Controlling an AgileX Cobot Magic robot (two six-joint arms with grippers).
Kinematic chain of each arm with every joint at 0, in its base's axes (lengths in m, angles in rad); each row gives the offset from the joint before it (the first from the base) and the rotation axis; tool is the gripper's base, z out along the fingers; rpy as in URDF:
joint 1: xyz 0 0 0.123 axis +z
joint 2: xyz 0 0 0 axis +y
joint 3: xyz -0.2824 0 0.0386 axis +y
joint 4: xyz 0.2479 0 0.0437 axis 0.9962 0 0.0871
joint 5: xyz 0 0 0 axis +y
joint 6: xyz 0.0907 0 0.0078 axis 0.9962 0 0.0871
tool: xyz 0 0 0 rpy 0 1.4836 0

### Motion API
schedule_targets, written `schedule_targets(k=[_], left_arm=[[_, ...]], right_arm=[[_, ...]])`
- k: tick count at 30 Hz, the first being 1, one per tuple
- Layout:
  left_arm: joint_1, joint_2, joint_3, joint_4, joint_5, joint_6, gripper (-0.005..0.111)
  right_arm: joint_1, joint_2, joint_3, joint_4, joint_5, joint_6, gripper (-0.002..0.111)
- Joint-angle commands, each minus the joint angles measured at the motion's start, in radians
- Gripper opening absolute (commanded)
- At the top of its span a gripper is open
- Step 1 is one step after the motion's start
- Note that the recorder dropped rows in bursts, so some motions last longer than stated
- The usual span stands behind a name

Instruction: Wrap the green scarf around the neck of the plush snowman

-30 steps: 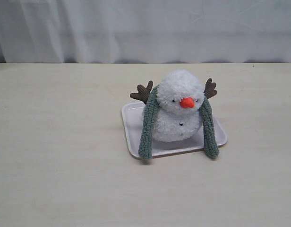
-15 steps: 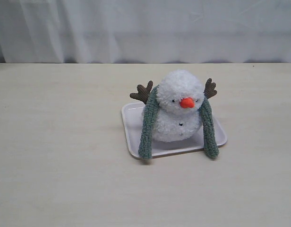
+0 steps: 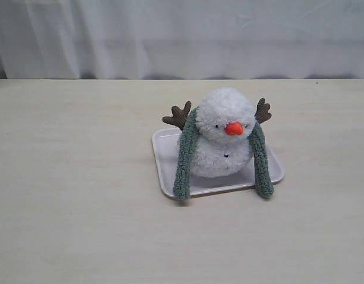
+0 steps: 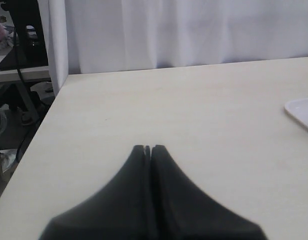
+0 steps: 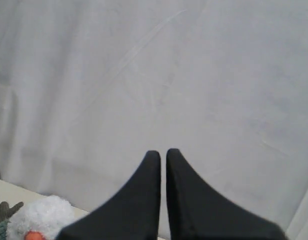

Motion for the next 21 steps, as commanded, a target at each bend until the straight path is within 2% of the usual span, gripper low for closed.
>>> schedule_targets(k=[1, 6, 10, 21], left_arm=[[-0.001, -0.002, 0.003, -0.003, -0.003, 0.004, 0.0], [-0.001, -0.002, 0.003, -0.003, -0.003, 0.004, 0.0], [-0.001, -0.002, 0.003, -0.003, -0.003, 0.004, 0.0], [-0.001, -0.002, 0.003, -0.003, -0.007, 0.004, 0.0]], right_arm=[[-0.066, -0.003, 0.053, -0.022, -0.123, 0.061, 0.004], [-0.072, -0.003, 0.14, -0.121, -0.211, 0.198, 0.004], [-0.072, -0.003, 0.209, -0.174, -0.211, 0.289, 0.004], [-0.072, -0.003, 0.374, -0.174, -0.211, 0.373, 0.004]])
